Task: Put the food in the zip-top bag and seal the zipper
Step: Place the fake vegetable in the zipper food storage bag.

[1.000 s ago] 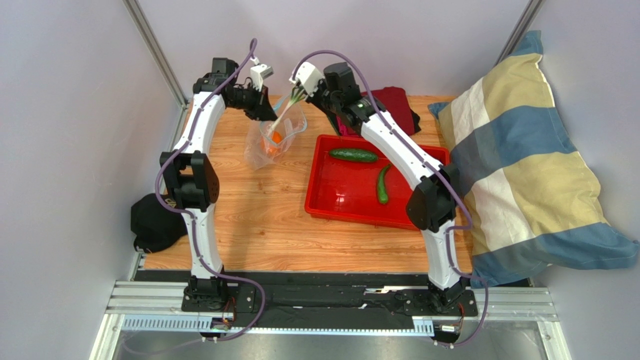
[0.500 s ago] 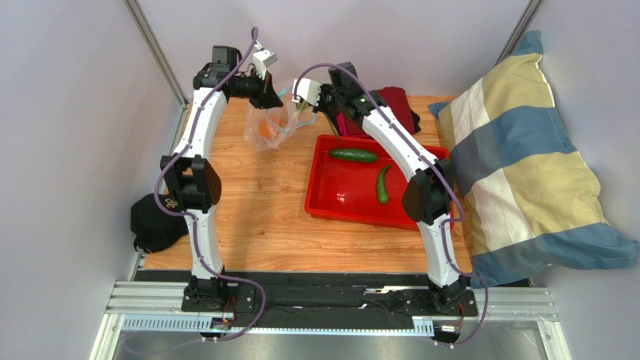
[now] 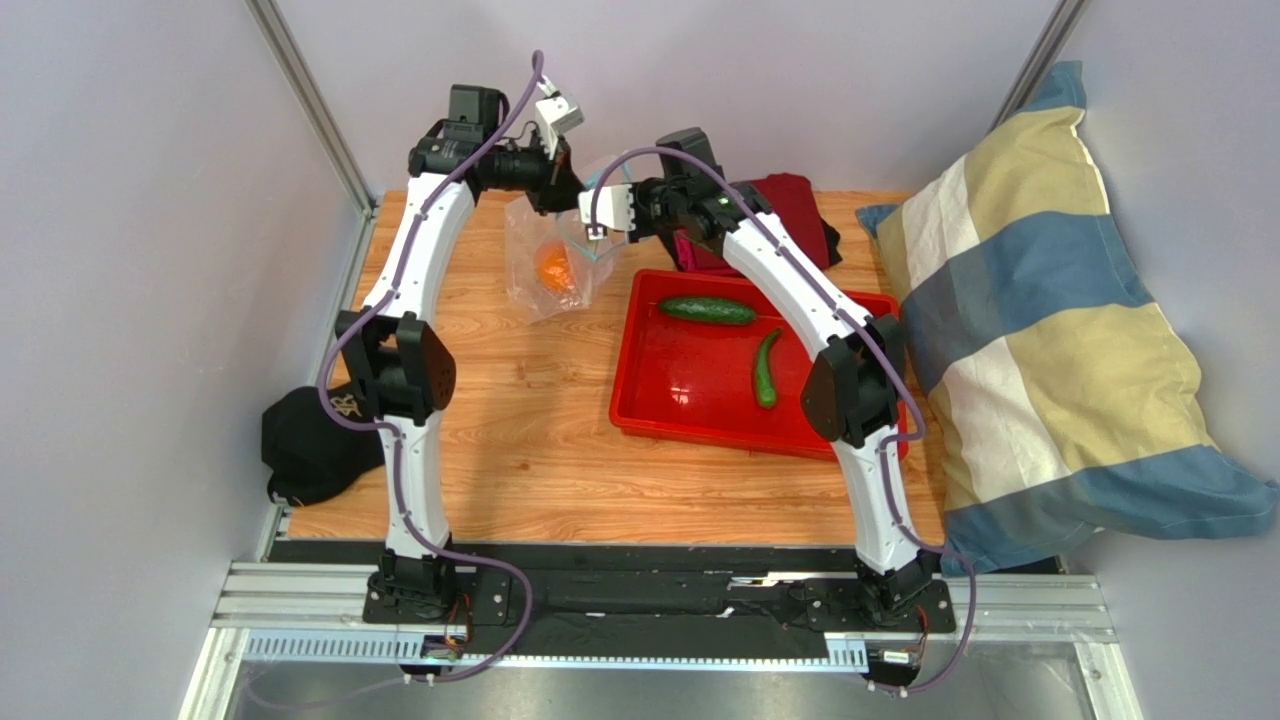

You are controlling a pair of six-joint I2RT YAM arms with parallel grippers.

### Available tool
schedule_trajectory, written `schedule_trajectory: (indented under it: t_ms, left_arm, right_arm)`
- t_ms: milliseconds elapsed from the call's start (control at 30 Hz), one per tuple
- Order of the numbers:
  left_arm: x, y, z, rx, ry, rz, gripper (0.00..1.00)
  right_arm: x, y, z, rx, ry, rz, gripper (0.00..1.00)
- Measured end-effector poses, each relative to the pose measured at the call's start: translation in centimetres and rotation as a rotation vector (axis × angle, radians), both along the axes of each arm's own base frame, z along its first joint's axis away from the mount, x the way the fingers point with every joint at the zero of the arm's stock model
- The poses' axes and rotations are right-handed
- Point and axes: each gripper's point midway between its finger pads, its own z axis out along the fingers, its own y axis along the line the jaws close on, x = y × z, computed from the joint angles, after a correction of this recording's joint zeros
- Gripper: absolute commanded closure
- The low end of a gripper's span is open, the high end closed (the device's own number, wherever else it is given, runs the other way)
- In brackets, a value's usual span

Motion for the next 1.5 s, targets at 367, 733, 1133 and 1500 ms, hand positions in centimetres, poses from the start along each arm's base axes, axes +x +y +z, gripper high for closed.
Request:
schedule_trajectory:
  t_ms: [367,733,1133,1500]
  left_arm:
    - [-0.1,-0.1,-0.5,-0.030,-0.037,-0.080,0.95]
    - [0.5,-1.1,-2.1,-0.134,-0.070,-0.182,0.90]
    - [2.2,-1.2,-3.3,-0.210,-0.113,-0.180,0.91]
    - [2.1,-0.5,-3.5,-0.239,-0.126,-0.156,0.92]
  right_arm:
    - [1.4,3.4,-0.1,-0.087,-0.224,0.301,0.96]
    - [2.1,4.4,-0.7,-0.184,-0.402,0.494,0.80]
    - [2.7,5.0,-6.9,-0.112,-0.483,0.559,0.00]
    - [2.9,1.1,0.0,0.158,-0.609,0.347,0.00]
